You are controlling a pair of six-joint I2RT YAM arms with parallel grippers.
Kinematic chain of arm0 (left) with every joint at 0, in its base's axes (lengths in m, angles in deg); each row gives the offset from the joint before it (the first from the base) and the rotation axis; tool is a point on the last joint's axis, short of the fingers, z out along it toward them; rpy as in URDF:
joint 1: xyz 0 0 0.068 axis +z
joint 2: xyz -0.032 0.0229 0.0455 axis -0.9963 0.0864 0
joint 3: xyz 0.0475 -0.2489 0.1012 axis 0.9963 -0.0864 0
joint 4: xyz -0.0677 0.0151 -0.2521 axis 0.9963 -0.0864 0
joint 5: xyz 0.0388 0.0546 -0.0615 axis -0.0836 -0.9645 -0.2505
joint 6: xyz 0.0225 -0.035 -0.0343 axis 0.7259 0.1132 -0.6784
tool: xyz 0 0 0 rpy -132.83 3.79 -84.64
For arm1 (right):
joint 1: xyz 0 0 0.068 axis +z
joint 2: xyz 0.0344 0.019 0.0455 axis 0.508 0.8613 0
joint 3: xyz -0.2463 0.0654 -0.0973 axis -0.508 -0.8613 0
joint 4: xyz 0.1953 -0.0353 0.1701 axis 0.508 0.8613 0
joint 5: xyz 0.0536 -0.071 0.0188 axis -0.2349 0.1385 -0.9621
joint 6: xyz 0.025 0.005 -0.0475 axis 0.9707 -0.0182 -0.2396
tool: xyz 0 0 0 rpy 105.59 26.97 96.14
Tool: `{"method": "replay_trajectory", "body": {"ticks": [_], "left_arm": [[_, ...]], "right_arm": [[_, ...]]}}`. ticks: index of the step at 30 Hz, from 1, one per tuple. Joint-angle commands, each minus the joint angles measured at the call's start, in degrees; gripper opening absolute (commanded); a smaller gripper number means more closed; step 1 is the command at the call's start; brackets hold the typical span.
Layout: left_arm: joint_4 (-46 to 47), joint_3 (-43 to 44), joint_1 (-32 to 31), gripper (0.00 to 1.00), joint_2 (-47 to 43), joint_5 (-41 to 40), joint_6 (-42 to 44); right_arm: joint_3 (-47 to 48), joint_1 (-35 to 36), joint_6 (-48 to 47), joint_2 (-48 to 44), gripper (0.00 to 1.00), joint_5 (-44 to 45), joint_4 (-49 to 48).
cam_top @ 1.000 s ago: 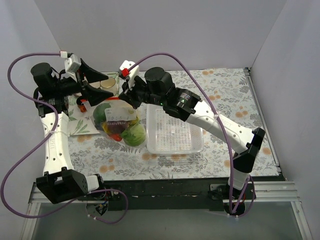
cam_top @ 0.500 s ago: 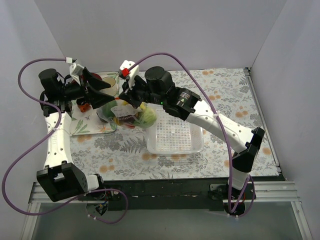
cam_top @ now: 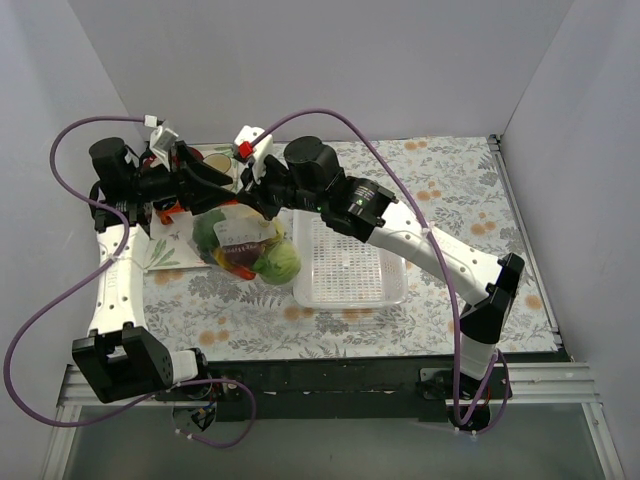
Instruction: Open the zip-top bag and remove the fake food
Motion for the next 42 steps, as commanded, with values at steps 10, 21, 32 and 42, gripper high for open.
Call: {"method": "replay_trajectory", "body": {"ticks": [10,21,32,42], "left_arm": [[-0.48,-0.44,-2.27,0.69,-1.89,17.58,-3.97],[-0.65,0.79,-2.80,0.61,-1.71,17.58,-2.74],[-0.48,-2.82,-3.51,0.44,-1.98,17.49,1.92],[-0.30,-0.18,-3.33,0.00,-1.89,17.58,1.22]], "right_arm": [[1.80,-1.14,-3.68,-3.80,0.01,3.76,-8.08],[1.27,-1.49,-3.07,-4.68,0.01,2.45,-9.22],[2.85,-1.49,-0.87,-4.15,0.01,-0.89,-9.05],[0.66,-1.49,-1.04,-4.41,0.04,0.51,-10.80]]}}
